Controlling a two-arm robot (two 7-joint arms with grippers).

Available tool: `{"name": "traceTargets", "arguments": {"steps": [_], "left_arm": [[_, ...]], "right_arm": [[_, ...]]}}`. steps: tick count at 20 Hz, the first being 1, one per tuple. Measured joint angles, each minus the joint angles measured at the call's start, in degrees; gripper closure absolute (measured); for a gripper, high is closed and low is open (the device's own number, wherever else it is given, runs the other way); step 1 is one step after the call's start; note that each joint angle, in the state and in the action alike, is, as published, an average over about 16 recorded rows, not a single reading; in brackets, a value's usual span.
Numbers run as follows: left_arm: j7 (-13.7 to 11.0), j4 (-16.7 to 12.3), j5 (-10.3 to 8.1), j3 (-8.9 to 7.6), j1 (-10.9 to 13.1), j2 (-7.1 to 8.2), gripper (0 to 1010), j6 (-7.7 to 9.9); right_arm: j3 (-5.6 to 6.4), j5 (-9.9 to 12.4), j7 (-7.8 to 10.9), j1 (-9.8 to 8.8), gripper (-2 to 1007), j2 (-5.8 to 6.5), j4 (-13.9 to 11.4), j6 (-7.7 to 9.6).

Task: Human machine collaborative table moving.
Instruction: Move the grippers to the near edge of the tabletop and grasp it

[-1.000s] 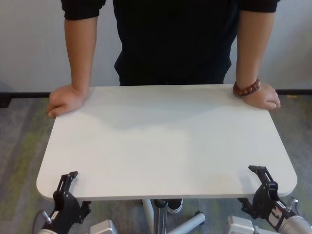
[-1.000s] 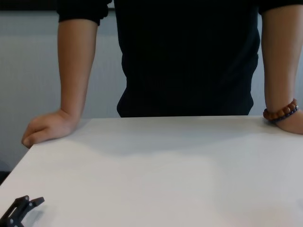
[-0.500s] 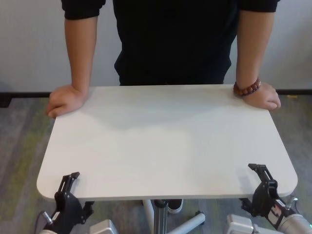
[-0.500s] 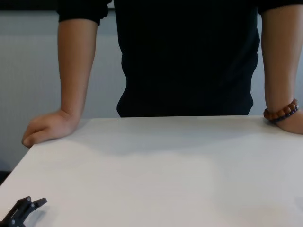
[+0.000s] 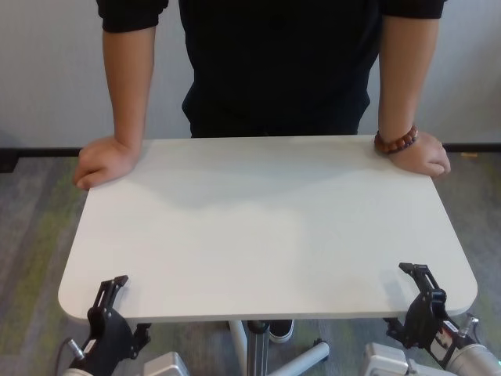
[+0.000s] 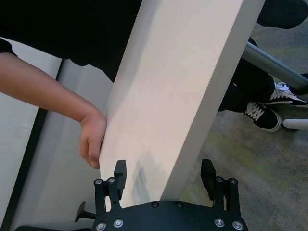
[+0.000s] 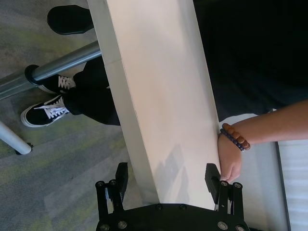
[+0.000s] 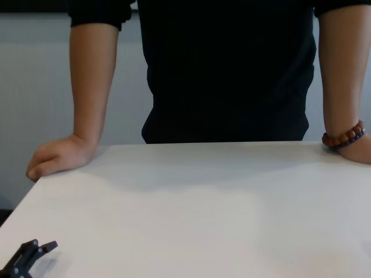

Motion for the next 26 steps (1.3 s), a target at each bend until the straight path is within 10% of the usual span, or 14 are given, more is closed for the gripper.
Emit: {"name": "traceTargets", "arguments": {"steps": [26], "left_arm": [[0.2, 0.0, 0.41, 0.18, 0.0, 0.03, 27, 0.43]], "right_arm": [[-0.35, -0.4, 0.00, 0.10, 1, 0.29, -0.1, 0.38]]}}
